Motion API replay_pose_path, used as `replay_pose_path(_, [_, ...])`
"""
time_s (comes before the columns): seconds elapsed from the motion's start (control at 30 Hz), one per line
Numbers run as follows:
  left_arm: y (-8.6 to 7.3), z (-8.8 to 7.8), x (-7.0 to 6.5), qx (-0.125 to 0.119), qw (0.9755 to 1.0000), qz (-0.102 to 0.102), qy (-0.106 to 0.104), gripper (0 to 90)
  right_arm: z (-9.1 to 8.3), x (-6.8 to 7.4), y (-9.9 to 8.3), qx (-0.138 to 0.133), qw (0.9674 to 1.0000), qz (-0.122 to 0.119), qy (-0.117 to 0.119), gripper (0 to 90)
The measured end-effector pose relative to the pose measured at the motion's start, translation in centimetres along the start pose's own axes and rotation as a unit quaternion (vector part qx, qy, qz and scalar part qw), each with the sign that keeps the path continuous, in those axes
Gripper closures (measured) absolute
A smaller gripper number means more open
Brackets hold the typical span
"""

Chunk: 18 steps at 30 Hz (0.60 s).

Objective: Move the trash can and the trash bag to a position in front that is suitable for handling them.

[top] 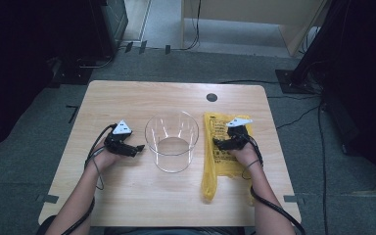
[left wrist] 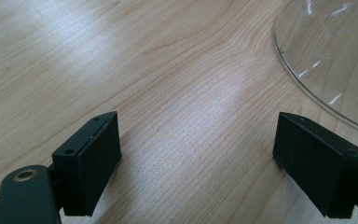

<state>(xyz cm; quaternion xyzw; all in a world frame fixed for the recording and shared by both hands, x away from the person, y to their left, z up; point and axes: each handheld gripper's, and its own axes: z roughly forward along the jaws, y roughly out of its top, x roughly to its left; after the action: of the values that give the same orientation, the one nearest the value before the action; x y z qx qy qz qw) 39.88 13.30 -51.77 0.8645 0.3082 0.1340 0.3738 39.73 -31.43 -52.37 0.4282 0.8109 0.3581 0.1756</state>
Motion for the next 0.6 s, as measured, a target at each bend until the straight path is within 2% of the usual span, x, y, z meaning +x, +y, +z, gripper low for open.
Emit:
replay_pose_path(0.33, [-0.01, -0.02, -0.04, -0.002, 1.0, -0.002, 0.007, 14.5, -0.03, -0.04, -0.03, -0.002, 1.0, 0.003, -0.002, 9.2])
replay_pose_path(0.43, [0.0, 0.0, 0.05, -0.001, 1.0, -0.004, 0.004, 14.4, -0.08, -0.04, -0.06, -0.002, 1.0, 0.005, -0.005, 9.6])
replay_pose_path(0.5, [0.0, 0.0, 0.07, -0.001, 1.0, -0.003, 0.002, 14.4, -0.22, -0.09, -0.15, -0.005, 0.9999, 0.01, -0.006, 15.0])
replay_pose_path(0.6, [0.01, 0.02, 0.12, -0.001, 1.0, -0.002, 0.001, 14.4, -0.4, -0.31, -0.25, -0.011, 0.9998, 0.018, -0.001, 15.8])
